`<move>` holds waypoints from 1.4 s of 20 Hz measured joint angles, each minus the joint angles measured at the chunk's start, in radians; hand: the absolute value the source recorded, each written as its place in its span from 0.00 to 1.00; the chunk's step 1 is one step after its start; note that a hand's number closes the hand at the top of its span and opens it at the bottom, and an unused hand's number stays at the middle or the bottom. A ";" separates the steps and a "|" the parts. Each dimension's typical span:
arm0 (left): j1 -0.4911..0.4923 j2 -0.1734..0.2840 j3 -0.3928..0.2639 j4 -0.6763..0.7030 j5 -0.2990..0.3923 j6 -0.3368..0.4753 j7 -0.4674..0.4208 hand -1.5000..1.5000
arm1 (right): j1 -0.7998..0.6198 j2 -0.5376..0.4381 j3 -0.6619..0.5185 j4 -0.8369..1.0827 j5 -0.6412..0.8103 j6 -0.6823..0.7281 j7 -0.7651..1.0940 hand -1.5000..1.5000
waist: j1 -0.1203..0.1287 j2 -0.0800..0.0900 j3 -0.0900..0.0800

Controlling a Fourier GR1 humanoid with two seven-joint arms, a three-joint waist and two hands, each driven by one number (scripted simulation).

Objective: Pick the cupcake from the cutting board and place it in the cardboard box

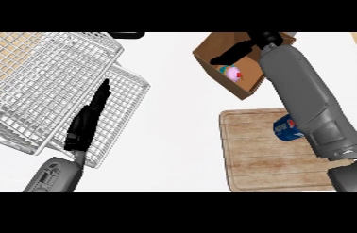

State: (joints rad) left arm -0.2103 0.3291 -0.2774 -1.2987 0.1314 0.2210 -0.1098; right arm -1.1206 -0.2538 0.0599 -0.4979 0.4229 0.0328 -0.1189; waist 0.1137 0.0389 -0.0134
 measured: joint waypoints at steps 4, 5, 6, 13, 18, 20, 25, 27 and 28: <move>0.002 0.000 0.000 0.002 -0.014 -0.006 0.018 0.50 | -0.020 0.021 -0.034 0.025 -0.022 -0.038 -0.046 0.00 | -0.001 -0.001 0.002; 0.003 0.000 0.001 0.002 -0.019 -0.005 0.021 0.50 | -0.025 0.028 -0.045 0.029 -0.030 -0.053 -0.058 0.00 | -0.003 -0.001 0.003; 0.004 0.000 0.003 0.001 -0.023 -0.004 0.022 0.50 | -0.028 0.026 -0.060 0.032 -0.041 -0.063 -0.075 0.00 | -0.004 -0.001 0.003; 0.022 0.001 0.015 -0.008 -0.050 -0.002 0.030 0.50 | -0.045 -0.001 -0.195 0.057 -0.151 -0.101 -0.170 0.00 | -0.019 -0.004 0.006; 0.036 0.003 0.023 -0.019 -0.064 0.000 0.047 0.50 | -0.039 -0.071 -0.276 0.090 -0.223 -0.037 -0.233 0.00 | -0.030 -0.005 0.006; 0.040 0.004 0.026 -0.024 -0.069 0.000 0.045 0.50 | -0.035 -0.113 -0.303 0.107 -0.244 -0.004 -0.247 0.00 | -0.033 -0.005 0.006; 0.050 0.005 0.032 -0.034 -0.086 0.007 0.053 0.50 | -0.019 -0.223 -0.345 0.153 -0.269 0.065 -0.275 0.00 | -0.041 -0.004 0.007; 0.056 0.005 0.036 -0.038 -0.092 0.008 0.055 0.50 | -0.006 -0.270 -0.357 0.168 -0.274 0.099 -0.294 0.00 | -0.045 -0.004 0.008; 0.057 0.005 0.036 -0.040 -0.094 0.008 0.052 0.50 | 0.004 -0.297 -0.364 0.177 -0.278 0.117 -0.305 0.00 | -0.045 -0.002 0.009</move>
State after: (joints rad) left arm -0.1537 0.3345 -0.2414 -1.3386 0.0371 0.2288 -0.0576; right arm -1.1166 -0.5506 -0.3041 -0.3211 0.1453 0.1501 -0.4235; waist 0.0685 0.0365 -0.0048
